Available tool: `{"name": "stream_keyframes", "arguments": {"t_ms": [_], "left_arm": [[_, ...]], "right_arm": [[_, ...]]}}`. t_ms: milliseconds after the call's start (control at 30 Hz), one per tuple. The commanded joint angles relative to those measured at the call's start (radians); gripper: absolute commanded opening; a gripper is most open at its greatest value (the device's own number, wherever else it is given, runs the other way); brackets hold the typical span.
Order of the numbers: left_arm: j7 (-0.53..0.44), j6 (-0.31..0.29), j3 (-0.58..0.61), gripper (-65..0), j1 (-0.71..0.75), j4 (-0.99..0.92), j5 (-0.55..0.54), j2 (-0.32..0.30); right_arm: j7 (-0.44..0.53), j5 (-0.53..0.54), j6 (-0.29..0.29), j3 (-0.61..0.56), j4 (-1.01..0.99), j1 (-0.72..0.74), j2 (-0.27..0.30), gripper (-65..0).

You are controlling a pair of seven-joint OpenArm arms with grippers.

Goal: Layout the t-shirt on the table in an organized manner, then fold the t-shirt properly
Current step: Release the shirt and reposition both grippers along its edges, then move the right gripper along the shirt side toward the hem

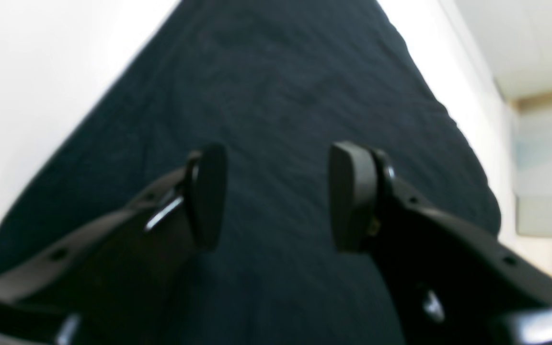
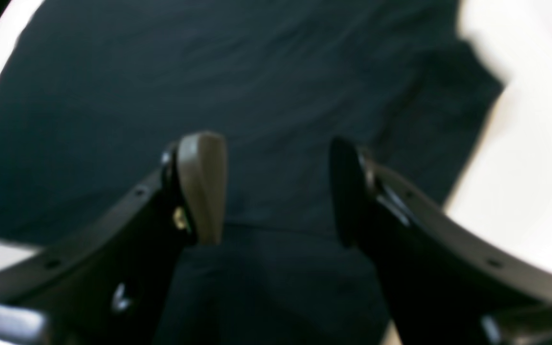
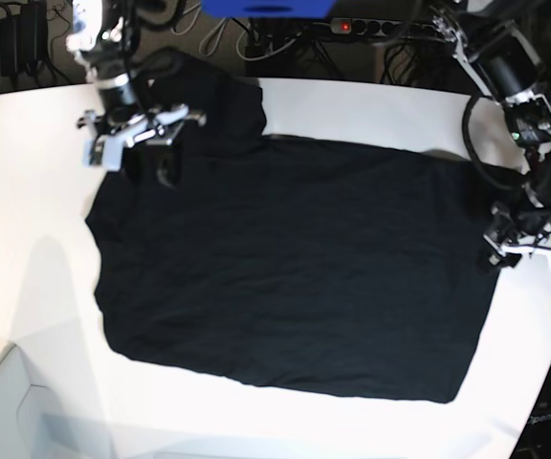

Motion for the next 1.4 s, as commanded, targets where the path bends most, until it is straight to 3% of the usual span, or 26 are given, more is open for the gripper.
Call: {"name": "stream_keyframes", "arguments": {"t_ms": [0,133,267,433,833,1100,1267,1367], "left_arm": [[-0.030,-0.004,0.015,-31.9,-0.026,-0.027,-0.005,-0.018],[-0.114,-0.004,0.099,-31.9,-0.020,-0.101,0.030,-0.026],[-0.134,-0.003,0.145,-31.9,0.018,-0.099,0.052,-0.025],[-0.128,-0.003,0.141,-31.9,0.095,-0.067,0.060,-0.031],[-0.125,-0.003,0.141,-31.9,0.186,-0.015,0.056,-0.051],[-0.125,-0.003,0.141,-31.9,0.279,0.136,0.055,-0.051],[-0.125,-0.003,0.139,-31.9,0.316,0.252,0.053,-0.048],[-0.127,-0.003,0.139,-31.9,0.316,0.317,0.053,-0.046]], "right_arm": [[-0.001,0.005,0.007,0.012,-0.001,0.052,0.021,-29.4],[-0.104,0.005,0.008,0.008,-0.126,0.196,0.086,-29.4],[-0.113,0.005,0.008,0.009,-0.248,0.268,0.090,-29.4],[-0.113,0.005,0.008,0.009,-0.310,0.234,0.087,-29.4],[-0.111,0.005,0.011,-0.015,-0.291,0.061,0.089,-29.7],[-0.110,0.005,0.011,-0.024,-0.202,-0.021,0.090,-29.8],[-0.110,0.005,0.011,0.000,-0.049,-0.014,0.100,-29.7],[-0.115,0.005,0.011,0.022,-0.024,0.076,0.104,-29.5]]}}
